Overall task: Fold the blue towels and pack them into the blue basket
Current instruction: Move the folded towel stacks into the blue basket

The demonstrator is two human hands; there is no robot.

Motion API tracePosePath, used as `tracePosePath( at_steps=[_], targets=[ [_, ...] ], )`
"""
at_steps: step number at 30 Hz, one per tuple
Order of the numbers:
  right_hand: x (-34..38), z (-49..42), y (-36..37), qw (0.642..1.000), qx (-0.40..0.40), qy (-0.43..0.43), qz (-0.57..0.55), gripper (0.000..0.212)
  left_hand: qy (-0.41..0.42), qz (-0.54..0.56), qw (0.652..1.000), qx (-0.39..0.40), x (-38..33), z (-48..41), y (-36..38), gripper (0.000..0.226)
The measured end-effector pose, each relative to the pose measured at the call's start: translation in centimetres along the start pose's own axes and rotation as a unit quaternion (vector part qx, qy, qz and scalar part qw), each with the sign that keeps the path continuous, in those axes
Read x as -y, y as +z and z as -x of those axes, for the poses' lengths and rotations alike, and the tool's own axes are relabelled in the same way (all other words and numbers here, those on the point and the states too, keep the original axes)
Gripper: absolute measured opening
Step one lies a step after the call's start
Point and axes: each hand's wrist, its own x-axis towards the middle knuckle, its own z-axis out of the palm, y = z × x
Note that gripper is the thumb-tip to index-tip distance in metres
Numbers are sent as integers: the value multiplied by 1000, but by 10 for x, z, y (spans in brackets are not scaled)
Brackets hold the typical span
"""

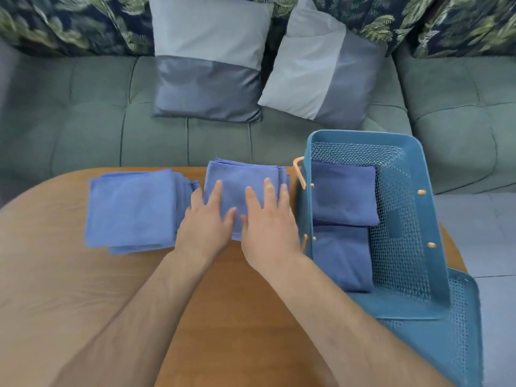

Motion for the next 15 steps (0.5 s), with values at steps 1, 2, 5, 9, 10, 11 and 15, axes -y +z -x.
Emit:
tracePosePath(
  at_steps=[1,2,5,9,10,11,15],
  targets=[
    [-1,-5,5,998,48,28,5,64,-5,5,1000,16,1,-2,1,71],
    [-2,-8,9,996,70,50,2,63,-4,6,1000,19,2,-2,1,71],
    [1,-11,16,994,71,85,-2,60,7,-3,1000,-13,2,-2,1,71],
    [8,-10,18,992,47,112,19,55,9,-24,999,-33,0,2,-2,69],
    [10,-9,18,992,37,115,24,53,14,-23,999,-35,0,3,-2,68],
    [11,-8,19,992,29,116,27,51,17,-13,999,-35,-1,4,-2,67],
    [11,-5,17,992,33,121,3,47,31,57,997,-40,5,5,-3,62]
  ],
)
